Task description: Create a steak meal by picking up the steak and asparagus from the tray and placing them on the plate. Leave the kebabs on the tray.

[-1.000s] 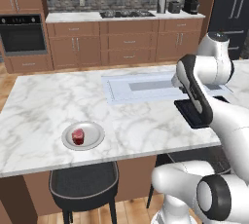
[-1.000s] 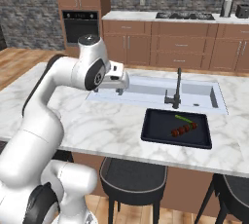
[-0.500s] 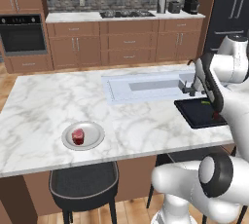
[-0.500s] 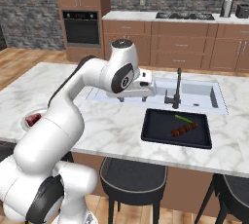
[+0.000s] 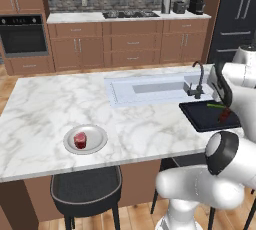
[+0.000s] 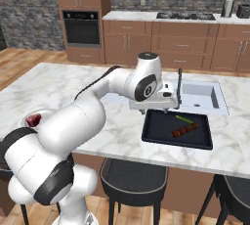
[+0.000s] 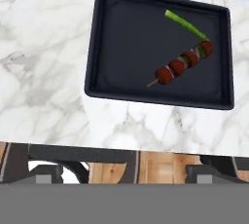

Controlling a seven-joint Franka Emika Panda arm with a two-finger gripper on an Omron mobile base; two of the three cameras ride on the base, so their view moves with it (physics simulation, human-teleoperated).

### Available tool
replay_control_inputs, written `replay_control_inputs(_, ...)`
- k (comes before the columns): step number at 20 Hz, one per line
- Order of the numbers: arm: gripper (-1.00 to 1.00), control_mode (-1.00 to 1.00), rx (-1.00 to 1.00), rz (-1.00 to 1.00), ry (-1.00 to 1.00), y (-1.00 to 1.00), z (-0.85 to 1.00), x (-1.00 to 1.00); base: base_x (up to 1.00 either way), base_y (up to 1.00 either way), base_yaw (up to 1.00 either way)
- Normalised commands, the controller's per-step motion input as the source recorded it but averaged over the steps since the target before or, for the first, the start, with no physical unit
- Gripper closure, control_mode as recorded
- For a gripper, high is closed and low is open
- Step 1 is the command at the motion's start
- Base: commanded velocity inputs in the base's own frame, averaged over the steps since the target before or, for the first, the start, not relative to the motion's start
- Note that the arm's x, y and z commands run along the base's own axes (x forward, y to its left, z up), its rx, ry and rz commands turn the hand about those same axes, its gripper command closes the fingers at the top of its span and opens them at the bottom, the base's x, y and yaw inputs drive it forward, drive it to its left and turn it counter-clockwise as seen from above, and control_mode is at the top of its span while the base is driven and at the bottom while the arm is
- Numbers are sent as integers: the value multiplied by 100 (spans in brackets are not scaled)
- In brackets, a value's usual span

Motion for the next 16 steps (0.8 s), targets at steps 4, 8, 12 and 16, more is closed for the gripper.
replay_control_inputs(4, -100, -100, 0, 0, 4, -48, -28, 50, 0, 0, 0)
replay_control_inputs(8, -100, -100, 0, 0, 8, -33, -13, 57, 0, 0, 0)
replay_control_inputs(12, -100, -100, 1, 0, 9, -29, -14, 59, 0, 0, 0)
replay_control_inputs(16, -100, -100, 2, 1, 8, -27, -23, 56, 0, 0, 0)
